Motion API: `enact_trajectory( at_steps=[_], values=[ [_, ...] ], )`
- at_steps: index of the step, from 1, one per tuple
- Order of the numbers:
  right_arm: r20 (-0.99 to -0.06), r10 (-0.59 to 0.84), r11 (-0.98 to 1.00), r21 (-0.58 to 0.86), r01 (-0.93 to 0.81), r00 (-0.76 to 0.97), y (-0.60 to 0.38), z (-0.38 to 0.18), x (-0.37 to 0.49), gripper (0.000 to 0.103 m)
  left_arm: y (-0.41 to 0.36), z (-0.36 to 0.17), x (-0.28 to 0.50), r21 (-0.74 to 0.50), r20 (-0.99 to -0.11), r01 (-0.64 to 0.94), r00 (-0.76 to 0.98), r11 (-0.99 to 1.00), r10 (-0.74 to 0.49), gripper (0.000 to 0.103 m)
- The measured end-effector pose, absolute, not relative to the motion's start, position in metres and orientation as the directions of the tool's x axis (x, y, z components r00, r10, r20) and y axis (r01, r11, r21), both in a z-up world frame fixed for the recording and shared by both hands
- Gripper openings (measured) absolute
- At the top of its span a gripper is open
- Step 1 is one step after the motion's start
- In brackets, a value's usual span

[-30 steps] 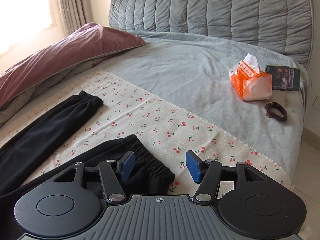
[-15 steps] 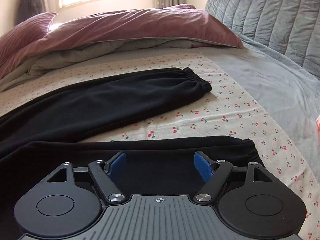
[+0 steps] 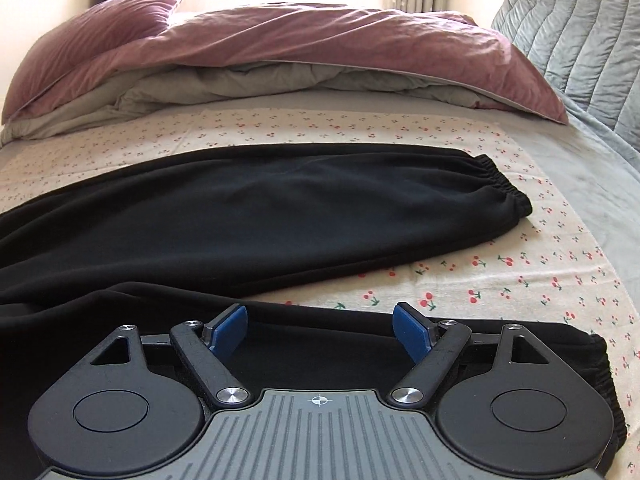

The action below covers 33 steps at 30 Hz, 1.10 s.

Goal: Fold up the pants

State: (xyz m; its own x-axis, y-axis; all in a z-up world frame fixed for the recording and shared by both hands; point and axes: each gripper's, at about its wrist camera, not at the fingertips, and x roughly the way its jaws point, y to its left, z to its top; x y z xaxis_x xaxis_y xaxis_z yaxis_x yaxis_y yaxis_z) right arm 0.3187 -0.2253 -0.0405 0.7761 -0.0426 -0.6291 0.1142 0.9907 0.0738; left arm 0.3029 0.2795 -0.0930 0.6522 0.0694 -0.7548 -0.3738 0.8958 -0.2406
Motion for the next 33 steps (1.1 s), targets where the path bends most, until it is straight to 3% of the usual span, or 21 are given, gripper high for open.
enact_trajectory(
  at_steps=[4,6,12,13,14,19,30,33],
  values=[
    [-0.611,-0.004,1.0,0.015,0.017,0.791,-0.197,-0.038,0.336,0.084,0.247,-0.091,0.312,-0.114,-0.741,-0.256,0.665,0.96,0.09,0.071],
    [-0.62,0.005,1.0,-0.009,-0.014,0.784,-0.189,-0.043,0.34,0.084,0.238,-0.103,0.319,-0.077,-0.777,-0.221,0.624,0.972,0.08,0.057],
    [-0.634,0.017,1.0,0.024,-0.003,0.773,-0.188,-0.047,0.338,0.084,0.232,-0.105,0.321,-0.046,-0.77,-0.26,0.624,0.965,0.131,0.041],
    [-0.631,0.018,0.999,0.032,0.003,0.776,-0.189,-0.045,0.336,0.084,0.23,-0.104,0.322,-0.035,-0.766,-0.272,0.626,0.962,0.149,0.036],
    [-0.626,0.02,0.999,0.039,0.006,0.78,-0.19,-0.044,0.333,0.084,0.228,-0.102,0.321,-0.032,-0.755,-0.292,0.634,0.956,0.168,0.025],
    [-0.594,0.019,0.999,0.034,0.002,0.804,-0.191,-0.035,0.322,0.084,0.224,-0.086,0.319,-0.027,-0.712,-0.351,0.664,0.936,0.228,0.012],
    [-0.581,0.019,0.997,0.072,0.028,0.814,-0.198,-0.03,0.315,0.084,0.234,-0.075,0.317,-0.049,-0.667,-0.42,0.689,0.906,0.284,0.008],
    [-0.581,0.031,0.997,0.076,0.017,0.813,-0.197,-0.03,0.314,0.084,0.227,-0.083,0.32,-0.006,-0.68,-0.404,0.672,0.915,0.293,0.008]
  ],
)
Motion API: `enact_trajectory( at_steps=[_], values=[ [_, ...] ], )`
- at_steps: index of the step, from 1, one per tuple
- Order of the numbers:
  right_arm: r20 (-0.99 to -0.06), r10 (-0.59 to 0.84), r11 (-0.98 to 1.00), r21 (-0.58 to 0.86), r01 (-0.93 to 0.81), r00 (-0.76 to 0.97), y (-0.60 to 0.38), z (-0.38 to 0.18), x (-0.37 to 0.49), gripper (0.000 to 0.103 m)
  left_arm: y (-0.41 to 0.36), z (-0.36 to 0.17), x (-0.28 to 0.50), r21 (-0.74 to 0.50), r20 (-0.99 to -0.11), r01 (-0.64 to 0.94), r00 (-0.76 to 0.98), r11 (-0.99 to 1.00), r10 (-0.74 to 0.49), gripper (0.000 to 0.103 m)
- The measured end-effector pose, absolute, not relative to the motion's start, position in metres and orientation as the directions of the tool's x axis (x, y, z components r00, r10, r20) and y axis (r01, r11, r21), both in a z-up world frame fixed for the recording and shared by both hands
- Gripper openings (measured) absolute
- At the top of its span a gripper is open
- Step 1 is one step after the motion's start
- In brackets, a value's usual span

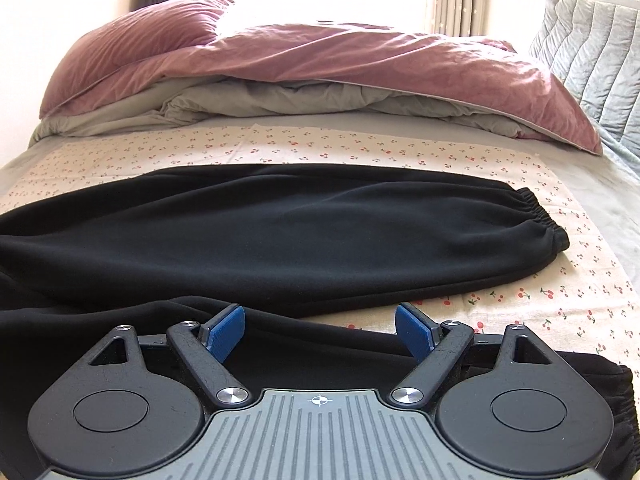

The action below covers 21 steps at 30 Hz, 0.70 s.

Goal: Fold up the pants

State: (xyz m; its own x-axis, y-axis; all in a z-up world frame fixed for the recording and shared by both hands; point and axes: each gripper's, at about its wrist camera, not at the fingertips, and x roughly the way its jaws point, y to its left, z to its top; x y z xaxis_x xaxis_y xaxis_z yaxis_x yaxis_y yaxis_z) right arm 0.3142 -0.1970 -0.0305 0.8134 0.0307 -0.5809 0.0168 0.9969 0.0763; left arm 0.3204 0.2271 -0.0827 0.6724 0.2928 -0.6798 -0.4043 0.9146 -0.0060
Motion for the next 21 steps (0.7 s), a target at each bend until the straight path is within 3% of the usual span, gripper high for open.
enact_trajectory(
  at_steps=[16,18,19,21],
  values=[
    [-0.582,0.018,0.998,0.065,0.025,0.813,-0.197,-0.03,0.312,0.084,0.234,-0.086,0.326,-0.012,-0.675,-0.428,0.67,0.904,0.309,0.008],
    [-0.583,0.017,0.997,0.067,0.027,0.813,-0.198,-0.03,0.312,0.084,0.224,-0.1,0.331,0.037,-0.696,-0.367,0.658,0.93,0.288,0.021],
    [-0.585,0.017,0.997,0.066,0.027,0.811,-0.197,-0.03,0.312,0.084,0.218,-0.104,0.331,0.084,-0.687,-0.351,0.657,0.933,0.309,0.032],
    [-0.589,0.018,0.998,0.062,0.024,0.808,-0.195,-0.031,0.314,0.084,0.211,-0.108,0.331,0.151,-0.68,-0.324,0.652,0.934,0.336,0.038]
  ],
)
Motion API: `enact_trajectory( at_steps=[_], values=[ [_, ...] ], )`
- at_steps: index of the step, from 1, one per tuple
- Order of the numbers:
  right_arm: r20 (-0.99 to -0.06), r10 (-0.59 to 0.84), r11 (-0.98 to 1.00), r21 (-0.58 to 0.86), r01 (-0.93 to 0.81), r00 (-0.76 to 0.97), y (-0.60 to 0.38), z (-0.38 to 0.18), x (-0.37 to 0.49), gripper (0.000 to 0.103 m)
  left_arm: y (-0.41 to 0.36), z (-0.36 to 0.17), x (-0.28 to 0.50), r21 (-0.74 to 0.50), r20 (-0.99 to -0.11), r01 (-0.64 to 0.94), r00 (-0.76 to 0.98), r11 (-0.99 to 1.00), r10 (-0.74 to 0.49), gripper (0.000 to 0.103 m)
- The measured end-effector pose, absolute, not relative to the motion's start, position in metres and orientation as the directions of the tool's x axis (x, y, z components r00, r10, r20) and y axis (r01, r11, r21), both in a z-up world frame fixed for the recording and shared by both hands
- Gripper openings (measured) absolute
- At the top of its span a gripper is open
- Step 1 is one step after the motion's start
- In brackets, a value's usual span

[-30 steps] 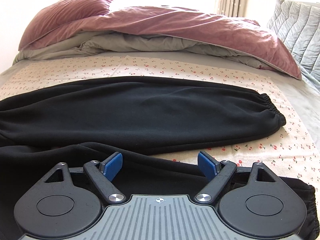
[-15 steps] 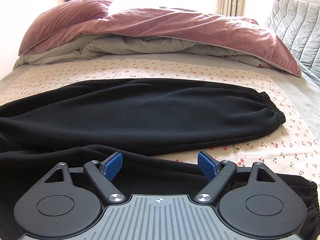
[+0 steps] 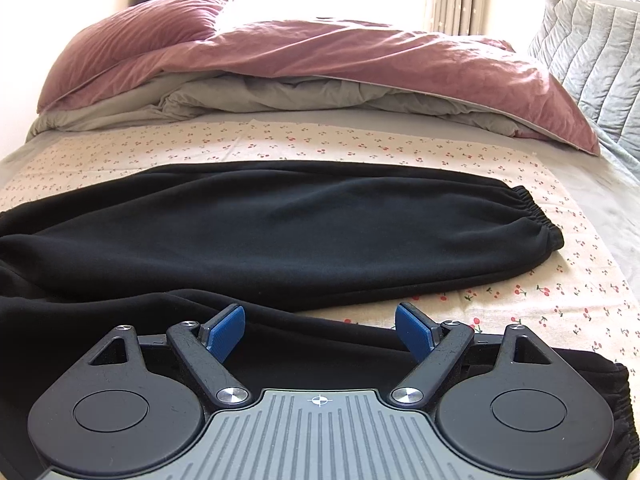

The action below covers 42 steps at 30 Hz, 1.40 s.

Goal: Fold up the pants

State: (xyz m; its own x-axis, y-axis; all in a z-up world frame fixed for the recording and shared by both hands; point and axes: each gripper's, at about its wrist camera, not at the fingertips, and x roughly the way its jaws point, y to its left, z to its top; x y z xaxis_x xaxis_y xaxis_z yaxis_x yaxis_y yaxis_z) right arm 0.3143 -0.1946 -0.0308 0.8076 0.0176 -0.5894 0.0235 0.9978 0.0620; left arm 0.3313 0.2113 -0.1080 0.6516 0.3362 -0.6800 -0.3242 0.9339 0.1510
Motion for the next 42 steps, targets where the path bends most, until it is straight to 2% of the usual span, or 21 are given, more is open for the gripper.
enact_trajectory(
  at_steps=[6,8,11,13,15,17,21,25,29,31,32,33,39,42],
  values=[
    [-0.592,0.029,0.998,0.056,0.005,0.805,-0.19,-0.031,0.315,0.084,0.24,-0.092,0.323,-0.048,-0.71,-0.399,0.658,0.916,0.249,0.05],
    [-0.592,0.029,0.999,0.052,0.002,0.805,-0.189,-0.031,0.315,0.084,0.24,-0.085,0.319,-0.044,-0.696,-0.41,0.667,0.911,0.267,0.063],
    [-0.591,0.027,0.998,0.057,0.008,0.806,-0.19,-0.031,0.315,0.084,0.239,-0.07,0.313,0.006,-0.63,-0.453,0.69,0.891,0.355,0.07],
    [-0.59,0.026,0.998,0.059,0.011,0.807,-0.19,-0.03,0.315,0.084,0.243,-0.065,0.309,-0.018,-0.615,-0.471,0.701,0.882,0.362,0.073],
    [-0.59,0.028,0.998,0.061,0.009,0.807,-0.19,-0.03,0.314,0.084,0.248,-0.062,0.307,-0.089,-0.631,-0.454,0.714,0.887,0.303,0.073],
    [-0.59,0.034,0.998,0.062,0.004,0.807,-0.189,-0.03,0.314,0.084,0.242,-0.062,0.306,-0.178,-0.655,-0.38,0.735,0.908,0.179,0.073],
    [-0.59,0.048,0.997,0.074,-0.005,0.806,-0.189,-0.03,0.316,0.084,0.206,-0.066,0.3,-0.256,-0.674,-0.256,0.739,0.932,0.018,0.073],
    [-0.618,0.072,0.996,0.091,-0.02,0.783,-0.185,-0.037,0.322,0.086,0.159,-0.074,0.292,-0.212,-0.695,-0.132,0.717,0.968,-0.054,0.073],
    [-0.716,0.113,0.992,0.116,-0.042,0.689,-0.178,-0.061,0.336,0.086,0.13,-0.098,0.288,-0.204,-0.768,-0.071,0.63,0.976,-0.114,0.074],
    [-0.753,0.087,0.995,0.091,-0.028,0.653,-0.176,-0.072,0.343,0.088,0.124,-0.113,0.291,-0.15,-0.807,-0.069,0.585,0.986,-0.082,0.075],
    [-0.751,0.072,0.997,0.071,-0.029,0.657,-0.175,-0.076,0.344,0.094,0.123,-0.117,0.291,-0.123,-0.804,-0.059,0.592,0.991,-0.065,0.075],
    [-0.751,0.061,0.998,0.059,-0.026,0.658,-0.175,-0.076,0.346,0.095,0.123,-0.118,0.291,-0.101,-0.8,-0.054,0.598,0.993,-0.049,0.076],
    [-0.754,-0.042,0.996,0.017,0.083,0.656,-0.206,-0.075,0.349,0.095,0.154,-0.119,0.292,-0.075,-0.798,-0.128,0.603,0.989,0.017,0.076],
    [-0.767,-0.068,0.981,0.066,0.184,0.638,-0.24,-0.077,0.351,0.096,0.173,-0.116,0.291,-0.074,-0.795,-0.194,0.604,0.978,0.06,0.075]
  ],
)
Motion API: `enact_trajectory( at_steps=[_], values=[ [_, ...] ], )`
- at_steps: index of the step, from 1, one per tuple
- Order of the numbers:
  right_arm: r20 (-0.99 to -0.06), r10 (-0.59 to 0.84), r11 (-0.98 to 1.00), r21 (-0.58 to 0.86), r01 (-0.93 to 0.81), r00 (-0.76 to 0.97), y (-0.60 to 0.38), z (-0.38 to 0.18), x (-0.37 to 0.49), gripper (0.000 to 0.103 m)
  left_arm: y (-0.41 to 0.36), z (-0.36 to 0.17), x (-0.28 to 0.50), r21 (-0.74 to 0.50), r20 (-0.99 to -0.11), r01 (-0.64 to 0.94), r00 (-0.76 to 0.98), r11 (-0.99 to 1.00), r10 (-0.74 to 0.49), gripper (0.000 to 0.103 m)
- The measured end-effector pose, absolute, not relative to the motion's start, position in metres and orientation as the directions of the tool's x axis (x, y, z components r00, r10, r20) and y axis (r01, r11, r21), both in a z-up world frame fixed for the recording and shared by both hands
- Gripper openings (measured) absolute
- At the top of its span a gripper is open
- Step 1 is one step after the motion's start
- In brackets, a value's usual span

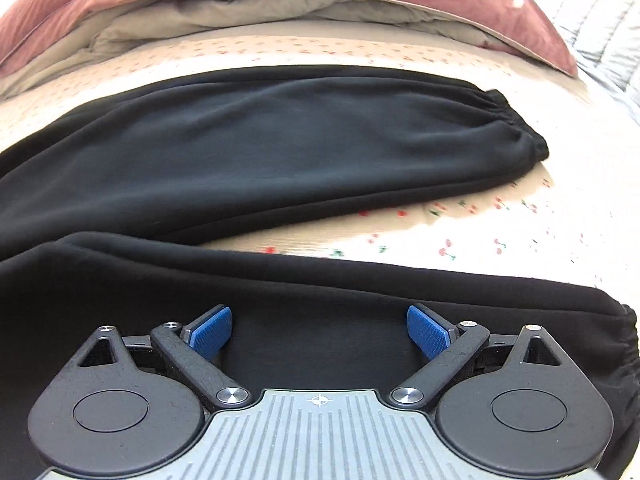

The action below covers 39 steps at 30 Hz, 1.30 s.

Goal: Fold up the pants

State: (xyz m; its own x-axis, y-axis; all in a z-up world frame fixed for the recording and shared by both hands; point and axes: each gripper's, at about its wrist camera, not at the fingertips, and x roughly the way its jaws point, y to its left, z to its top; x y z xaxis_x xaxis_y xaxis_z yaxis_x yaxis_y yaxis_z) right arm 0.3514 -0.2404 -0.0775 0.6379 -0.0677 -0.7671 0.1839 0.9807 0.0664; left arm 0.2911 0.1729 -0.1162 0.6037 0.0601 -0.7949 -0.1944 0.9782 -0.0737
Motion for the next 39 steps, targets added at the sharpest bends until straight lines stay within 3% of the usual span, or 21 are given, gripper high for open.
enact_trajectory(
  at_steps=[3,7,10,17,26,35,39],
  values=[
    [-0.756,-0.119,0.961,0.075,0.267,0.644,-0.262,-0.072,0.348,0.096,0.181,-0.105,0.283,-0.094,-0.766,-0.206,0.64,0.974,0.062,0.076],
    [-0.707,-0.086,0.955,0.142,0.261,0.702,-0.265,-0.055,0.338,0.096,0.184,-0.095,0.287,-0.073,-0.744,-0.199,0.663,0.977,0.079,0.088],
    [-0.687,-0.067,0.955,0.165,0.246,0.724,-0.259,-0.047,0.339,0.096,0.196,-0.092,0.297,-0.05,-0.74,-0.248,0.66,0.967,0.131,0.088],
    [-0.684,-0.078,0.956,0.157,0.25,0.726,-0.265,-0.046,0.358,0.096,0.229,-0.081,0.318,-0.166,-0.71,-0.371,0.688,0.914,0.15,0.09],
    [-0.705,-0.097,0.95,0.145,0.276,0.702,-0.295,-0.051,0.374,0.096,0.234,-0.085,0.329,-0.195,-0.72,-0.395,0.679,0.898,0.142,0.092],
    [-0.716,-0.104,0.895,0.235,0.378,0.691,-0.356,-0.057,0.39,0.096,0.269,-0.078,0.337,-0.27,-0.717,-0.487,0.677,0.831,0.164,0.097],
    [-0.707,-0.115,0.862,0.278,0.424,0.697,-0.381,-0.056,0.396,0.096,0.26,-0.085,0.363,-0.227,-0.738,-0.453,0.658,0.862,0.151,0.097]
  ],
)
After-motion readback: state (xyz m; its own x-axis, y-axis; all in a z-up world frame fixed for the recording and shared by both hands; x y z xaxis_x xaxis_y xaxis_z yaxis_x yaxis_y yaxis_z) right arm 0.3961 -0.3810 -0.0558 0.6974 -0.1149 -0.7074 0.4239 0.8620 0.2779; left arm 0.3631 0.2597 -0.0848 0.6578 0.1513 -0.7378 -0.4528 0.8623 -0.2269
